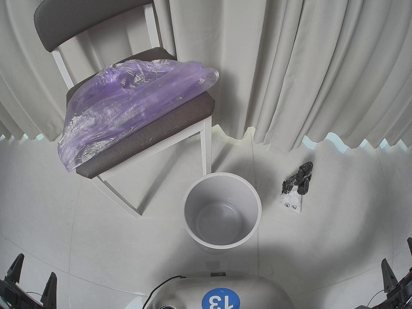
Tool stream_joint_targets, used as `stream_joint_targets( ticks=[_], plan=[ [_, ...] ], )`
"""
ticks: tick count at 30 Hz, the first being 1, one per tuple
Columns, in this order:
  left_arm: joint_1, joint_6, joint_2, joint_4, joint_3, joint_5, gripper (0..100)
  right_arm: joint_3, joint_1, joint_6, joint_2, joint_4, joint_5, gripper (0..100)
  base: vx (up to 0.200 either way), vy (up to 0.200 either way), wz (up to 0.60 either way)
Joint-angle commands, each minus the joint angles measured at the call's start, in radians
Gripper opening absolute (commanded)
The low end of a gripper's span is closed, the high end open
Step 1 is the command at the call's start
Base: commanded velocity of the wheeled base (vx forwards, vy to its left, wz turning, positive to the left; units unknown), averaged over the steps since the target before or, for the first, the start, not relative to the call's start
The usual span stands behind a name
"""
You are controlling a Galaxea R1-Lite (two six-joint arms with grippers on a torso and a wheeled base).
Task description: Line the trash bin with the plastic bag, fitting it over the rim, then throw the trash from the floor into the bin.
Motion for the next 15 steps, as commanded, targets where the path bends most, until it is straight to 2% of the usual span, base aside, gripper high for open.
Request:
stream_joint_targets(
  ticks=[1, 4, 7, 10, 11, 12, 15],
  plan=[
    [0.0, -0.011, -0.015, -0.001, 0.018, 0.02, 100, 0.018, 0.001, 0.019, -0.013, 0.002, -0.025, 100, 0.0, 0.0, 0.0],
    [0.0, -0.002, -0.015, -0.003, 0.018, 0.015, 100, 0.018, 0.001, 0.016, -0.013, 0.002, -0.024, 100, 0.0, 0.0, 0.0],
    [0.0, 0.057, -0.016, -0.02, 0.015, -0.037, 100, 0.01, 0.001, -0.075, -0.013, -0.044, 0.008, 100, 0.0, 0.0, 0.0],
    [-0.001, 0.055, -0.016, -0.069, -0.008, -0.071, 100, -0.019, 0.001, -0.073, -0.013, -0.114, 0.036, 100, 0.0, 0.0, 0.0],
    [-0.006, -0.055, -0.001, -0.142, -0.104, -0.158, 100, -0.073, 0.0, -0.052, -0.009, -0.18, 0.113, 100, 0.0, 0.0, 0.0],
    [-0.008, -0.089, 0.008, -0.138, -0.13, -0.18, 100, -0.087, 0.0, -0.052, -0.005, -0.168, 0.126, 100, 0.0, 0.0, 0.0],
    [-0.006, -0.097, 0.041, -0.103, -0.179, -0.189, 100, -0.119, -0.01, -0.053, 0.005, -0.122, 0.131, 100, 0.0, 0.0, 0.0]
  ],
)
